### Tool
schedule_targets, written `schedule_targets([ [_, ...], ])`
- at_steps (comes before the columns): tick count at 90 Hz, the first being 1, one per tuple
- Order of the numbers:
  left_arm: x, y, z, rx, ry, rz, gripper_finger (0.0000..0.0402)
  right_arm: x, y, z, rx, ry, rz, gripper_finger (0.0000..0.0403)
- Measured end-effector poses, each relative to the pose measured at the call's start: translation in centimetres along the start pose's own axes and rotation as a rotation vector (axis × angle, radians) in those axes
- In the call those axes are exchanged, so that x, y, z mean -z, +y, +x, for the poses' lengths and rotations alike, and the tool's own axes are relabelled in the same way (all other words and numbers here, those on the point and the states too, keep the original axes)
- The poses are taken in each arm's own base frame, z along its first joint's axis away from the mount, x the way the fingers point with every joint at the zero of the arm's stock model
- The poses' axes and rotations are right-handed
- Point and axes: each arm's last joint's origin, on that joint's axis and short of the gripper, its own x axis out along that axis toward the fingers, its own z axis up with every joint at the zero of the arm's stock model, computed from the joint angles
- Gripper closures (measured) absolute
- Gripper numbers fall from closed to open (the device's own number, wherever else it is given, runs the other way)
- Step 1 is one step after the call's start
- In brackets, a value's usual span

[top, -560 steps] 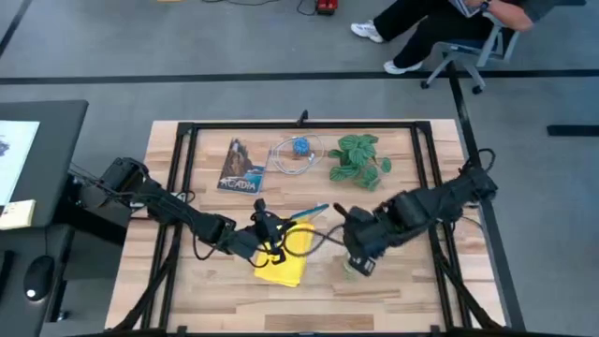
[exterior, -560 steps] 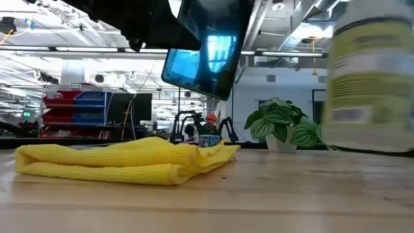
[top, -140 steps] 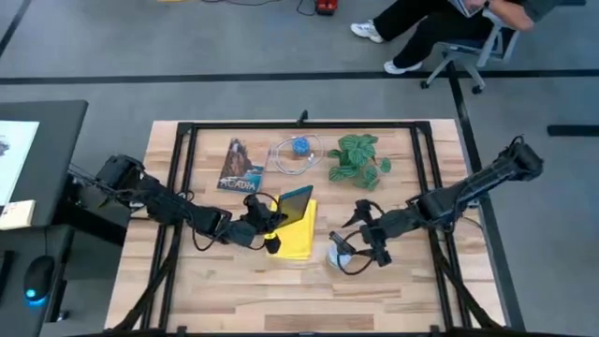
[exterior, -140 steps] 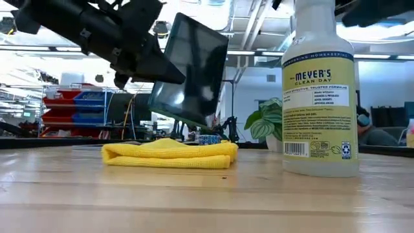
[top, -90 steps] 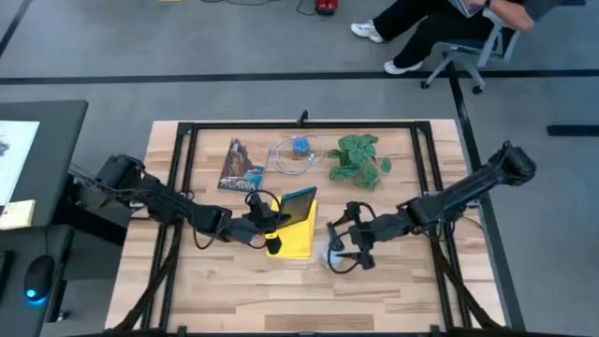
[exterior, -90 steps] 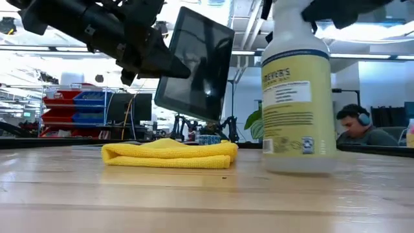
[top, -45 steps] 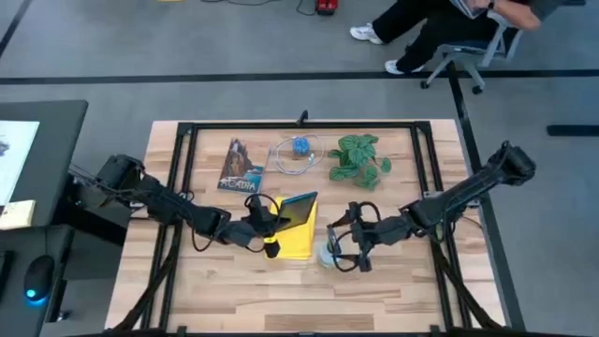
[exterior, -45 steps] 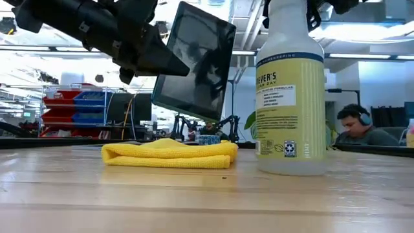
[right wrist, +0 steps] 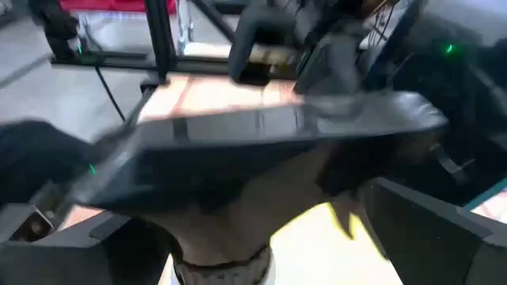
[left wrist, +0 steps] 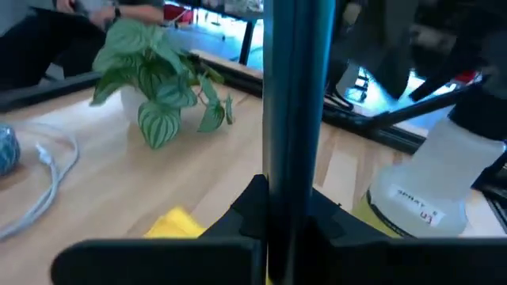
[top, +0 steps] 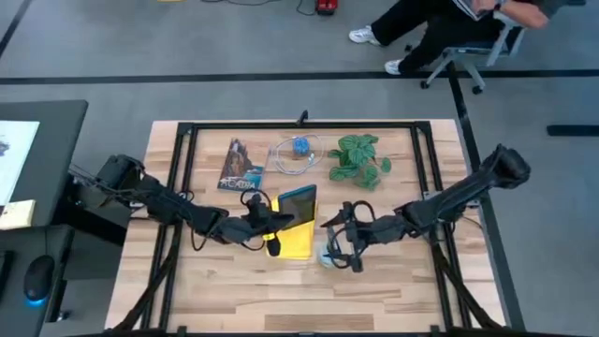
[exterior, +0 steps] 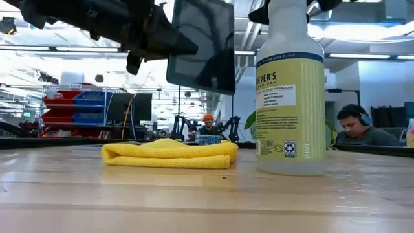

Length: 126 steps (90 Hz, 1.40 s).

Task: Clean tablet
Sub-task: Spray the front of the tablet using the cleaning bottle

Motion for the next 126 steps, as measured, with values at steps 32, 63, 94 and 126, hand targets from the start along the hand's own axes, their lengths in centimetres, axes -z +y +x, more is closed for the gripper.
schedule_targets([
  [32, -0.1, 0.6, 0.4, -0.031, 0.004, 0.005, 0.0393, 0.2, 0.7, 1.6, 0.005, 0.026, -0.007, 0.0033],
  [63, -0.1, 0.5, 0.4, -0.031, 0.004, 0.005, 0.0393, 0.0, 1.8, 0.8, 0.054, -0.001, -0.002, 0.0033],
  [94, -0.4, 0.6, 0.6, -0.009, -0.007, 0.024, 0.0393, -0.5, 2.7, 0.5, 0.024, -0.056, 0.014, 0.0033],
  [126, -1.7, 1.3, 1.7, 0.156, -0.045, 0.139, 0.0393, -0.5, 2.6, 0.5, 0.023, -0.053, 0.013, 0.0033],
])
